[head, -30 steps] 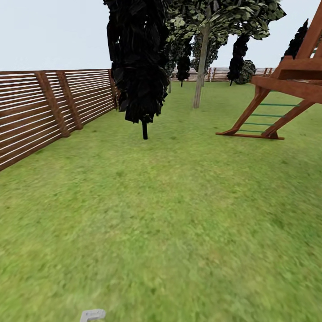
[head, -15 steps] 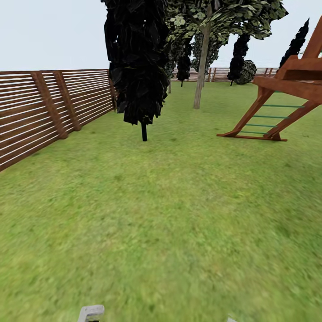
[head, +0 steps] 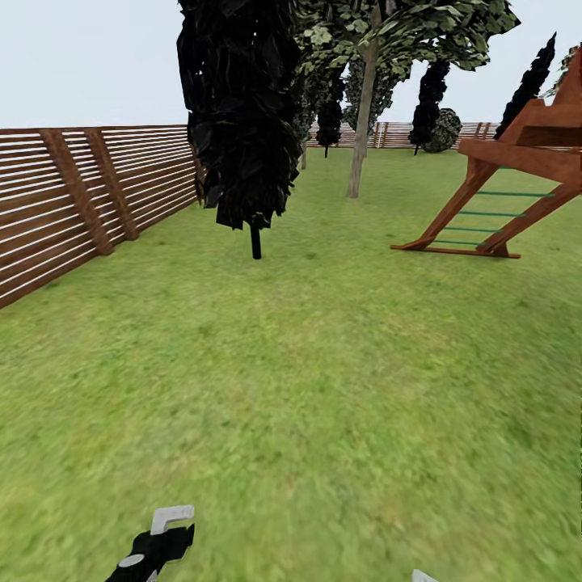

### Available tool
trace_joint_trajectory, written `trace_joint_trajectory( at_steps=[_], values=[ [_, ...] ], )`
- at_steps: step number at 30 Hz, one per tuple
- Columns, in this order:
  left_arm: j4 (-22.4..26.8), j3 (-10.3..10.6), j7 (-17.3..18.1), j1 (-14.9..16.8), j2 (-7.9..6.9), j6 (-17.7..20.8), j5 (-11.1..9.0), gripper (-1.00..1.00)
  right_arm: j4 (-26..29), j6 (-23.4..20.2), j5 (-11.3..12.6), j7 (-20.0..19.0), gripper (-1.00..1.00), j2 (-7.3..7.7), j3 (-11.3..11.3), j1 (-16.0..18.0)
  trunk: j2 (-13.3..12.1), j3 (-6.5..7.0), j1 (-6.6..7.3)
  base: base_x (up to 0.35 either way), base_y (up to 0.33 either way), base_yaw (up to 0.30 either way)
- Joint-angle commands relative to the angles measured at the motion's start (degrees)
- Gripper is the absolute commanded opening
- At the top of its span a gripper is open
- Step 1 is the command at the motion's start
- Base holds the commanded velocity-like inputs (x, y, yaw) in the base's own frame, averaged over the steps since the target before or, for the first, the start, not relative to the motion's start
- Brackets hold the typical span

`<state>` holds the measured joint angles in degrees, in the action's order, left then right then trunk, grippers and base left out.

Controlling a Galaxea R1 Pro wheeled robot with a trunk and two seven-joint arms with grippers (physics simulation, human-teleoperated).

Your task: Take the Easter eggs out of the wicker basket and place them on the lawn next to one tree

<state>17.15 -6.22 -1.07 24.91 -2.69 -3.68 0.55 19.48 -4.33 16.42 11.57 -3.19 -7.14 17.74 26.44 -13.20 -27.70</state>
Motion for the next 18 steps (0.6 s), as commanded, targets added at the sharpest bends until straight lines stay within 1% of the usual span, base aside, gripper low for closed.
trace_joint_trajectory(
  at_steps=[1, 5, 7, 11, 12, 14, 18],
  values=[
    [0.1, -0.1, -0.1, 0.0, 0.04, -0.3, 0.1, 1.0, 0.1, -0.2, 0.3, 0.2, 1.0, -0.04, -0.1, 0.0, 0.1, -0.11, -0.06, 0.324, -0.012, -0.191],
    [0.3, 0.0, 0.0, 0.0, 0.12, -0.3, 0.2, 1.0, 0.1, 0.0, 0.5, 0.2, 1.0, -0.06, -0.2, 0.0, 0.1, -0.19, -0.06, 0.328, -0.005, -0.238],
    [0.3, 0.1, 0.1, 0.0, 0.13, -0.3, 0.6, 1.0, 0.0, 0.0, 0.5, 0.2, 1.0, -0.06, -0.2, 0.0, 0.1, -0.23, -0.06, 0.331, -0.001, -0.26],
    [0.4, 0.2, 0.1, 0.0, 0.04, -0.4, 2.9, 1.0, -0.3, 0.1, 0.5, 0.2, 1.0, -0.07, -0.1, 0.0, 0.1, -0.35, -0.06, 0.334, 0.0, -0.26],
    [0.4, 0.2, 0.1, 0.0, 0.01, -0.4, 3.2, 1.0, -0.3, 0.1, 0.5, 0.2, 1.0, -0.07, -0.1, 0.0, 0.1, -0.39, -0.06, 0.335, 0.0, -0.216],
    [0.8, 0.2, 0.1, 0.0, -0.18, -0.5, 3.8, 1.0, -0.2, 0.1, 0.5, 0.2, 1.0, -0.07, 0.1, 0.0, 0.1, -0.43, -0.06, 0.336, 0.0, -0.108],
    [1.6, 0.2, 0.1, 0.0, -0.25, -0.5, 4.1, 1.0, -0.2, 0.1, 0.5, 0.2, 1.0, -0.07, 0.2, 0.0, 0.1, -0.46, -0.06, 0.336, 0.0, -0.034]
  ],
)
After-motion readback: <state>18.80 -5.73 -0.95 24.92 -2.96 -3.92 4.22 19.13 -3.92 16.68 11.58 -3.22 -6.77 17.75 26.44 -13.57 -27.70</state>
